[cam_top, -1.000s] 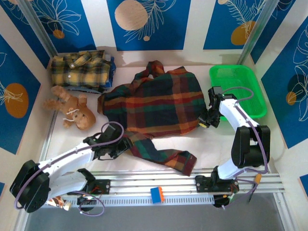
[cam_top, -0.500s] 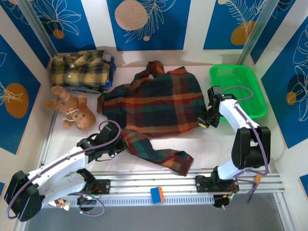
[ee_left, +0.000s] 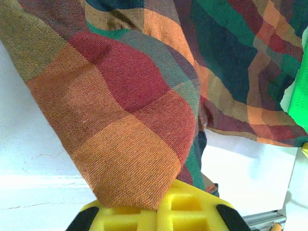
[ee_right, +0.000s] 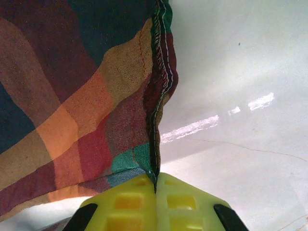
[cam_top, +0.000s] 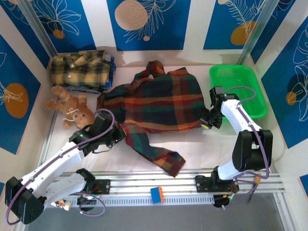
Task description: Fold and stack the long sleeve shirts
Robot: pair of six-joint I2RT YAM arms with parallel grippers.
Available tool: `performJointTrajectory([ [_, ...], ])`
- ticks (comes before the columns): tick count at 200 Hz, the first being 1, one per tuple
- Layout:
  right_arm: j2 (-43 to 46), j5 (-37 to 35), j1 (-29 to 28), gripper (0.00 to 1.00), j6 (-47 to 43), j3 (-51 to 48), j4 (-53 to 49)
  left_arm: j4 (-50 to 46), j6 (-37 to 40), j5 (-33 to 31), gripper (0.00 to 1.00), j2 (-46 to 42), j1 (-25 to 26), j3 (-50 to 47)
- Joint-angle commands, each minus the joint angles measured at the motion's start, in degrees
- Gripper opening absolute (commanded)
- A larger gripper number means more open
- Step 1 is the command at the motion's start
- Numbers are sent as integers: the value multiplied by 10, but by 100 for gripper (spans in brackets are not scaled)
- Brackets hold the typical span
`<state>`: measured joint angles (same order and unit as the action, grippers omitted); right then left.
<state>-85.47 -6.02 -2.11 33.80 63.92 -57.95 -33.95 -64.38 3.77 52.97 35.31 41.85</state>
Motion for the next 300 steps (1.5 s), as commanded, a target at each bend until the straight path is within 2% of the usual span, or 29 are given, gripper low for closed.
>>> performJointTrajectory([
  [1,7,-1,4,0,-16,15,-17,-73,13,10,0,-14,-6,2],
  [31,7,7,4,0,-17,-9,-5,-76,-30,29,0,-52,4,-79],
  [56,4,11,3,0,-22,-26,5,-128,-31,11,0,-87,6,-113],
  [81,-6,19,2,0,-29,-28,12,-123,-28,17,0,-80,7,-128],
  [124,-23,25,-4,0,-40,0,13,-96,-6,2,0,-18,6,-62],
  [180,-72,22,3,0,-66,57,10,-31,4,37,0,46,-13,-1],
  [254,-153,7,21,0,-102,136,6,-2,49,91,0,72,-117,12],
  [300,-214,-4,29,0,-123,193,1,24,77,95,0,141,-135,28],
])
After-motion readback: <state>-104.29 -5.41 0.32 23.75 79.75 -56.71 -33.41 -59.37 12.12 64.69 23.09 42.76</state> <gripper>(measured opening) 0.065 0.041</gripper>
